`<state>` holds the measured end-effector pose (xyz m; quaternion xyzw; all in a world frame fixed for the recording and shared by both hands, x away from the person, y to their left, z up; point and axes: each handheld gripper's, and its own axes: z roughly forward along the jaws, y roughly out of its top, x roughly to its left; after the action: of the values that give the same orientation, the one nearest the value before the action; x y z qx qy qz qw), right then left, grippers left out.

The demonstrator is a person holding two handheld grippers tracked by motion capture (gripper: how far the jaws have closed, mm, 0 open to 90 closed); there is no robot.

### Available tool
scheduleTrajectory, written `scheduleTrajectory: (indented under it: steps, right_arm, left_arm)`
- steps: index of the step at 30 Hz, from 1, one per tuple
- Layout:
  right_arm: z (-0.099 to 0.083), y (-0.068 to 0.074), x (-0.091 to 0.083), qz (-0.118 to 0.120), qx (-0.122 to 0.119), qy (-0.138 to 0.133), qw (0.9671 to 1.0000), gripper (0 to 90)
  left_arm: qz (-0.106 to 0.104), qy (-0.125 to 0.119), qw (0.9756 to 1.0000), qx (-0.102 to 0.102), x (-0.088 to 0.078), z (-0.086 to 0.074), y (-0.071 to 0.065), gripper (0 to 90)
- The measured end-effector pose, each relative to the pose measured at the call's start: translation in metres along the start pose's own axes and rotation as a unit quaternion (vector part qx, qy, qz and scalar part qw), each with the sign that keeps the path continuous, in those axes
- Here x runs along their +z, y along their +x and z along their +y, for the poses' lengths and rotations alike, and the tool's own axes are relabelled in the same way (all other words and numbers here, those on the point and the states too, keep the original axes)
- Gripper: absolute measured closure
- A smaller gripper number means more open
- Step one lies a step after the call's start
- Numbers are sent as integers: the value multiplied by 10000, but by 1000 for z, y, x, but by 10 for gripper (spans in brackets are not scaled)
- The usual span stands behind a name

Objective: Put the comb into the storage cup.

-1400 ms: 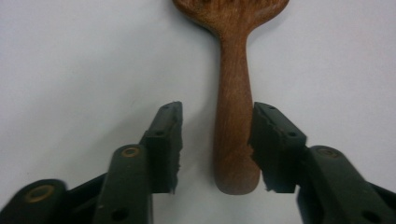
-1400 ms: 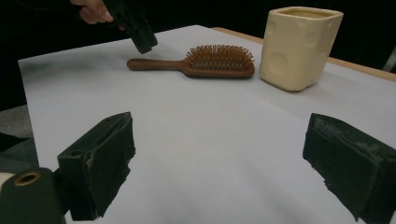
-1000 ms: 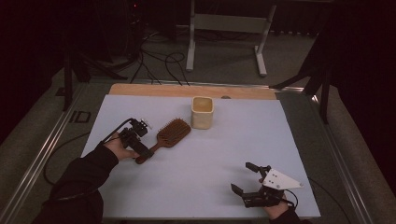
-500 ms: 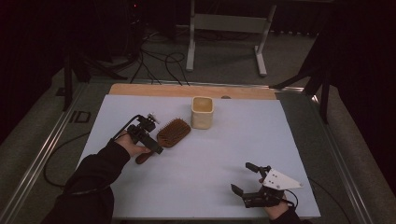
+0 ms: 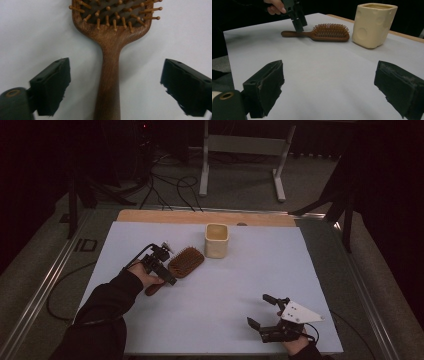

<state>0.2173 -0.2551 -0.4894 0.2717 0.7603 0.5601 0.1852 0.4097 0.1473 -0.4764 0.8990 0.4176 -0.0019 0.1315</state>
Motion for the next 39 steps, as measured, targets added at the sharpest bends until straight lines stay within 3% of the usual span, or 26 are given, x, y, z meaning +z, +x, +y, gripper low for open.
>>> scheduleTrajectory:
  steps: [11,30,39]
  right_arm:
    - [0,0,0,14,-1,-2,10000,86]
    - [0,0,0,18,6,-3,10000,86]
    - [0,0,-1,24,12,-12,10000,86]
  left_arm:
    - [133,198,9996,121,7,3,1,336]
    - [122,294,9993,199,14,7,-1,570]
    - [279,390,9981,380,16,13,-9,675]
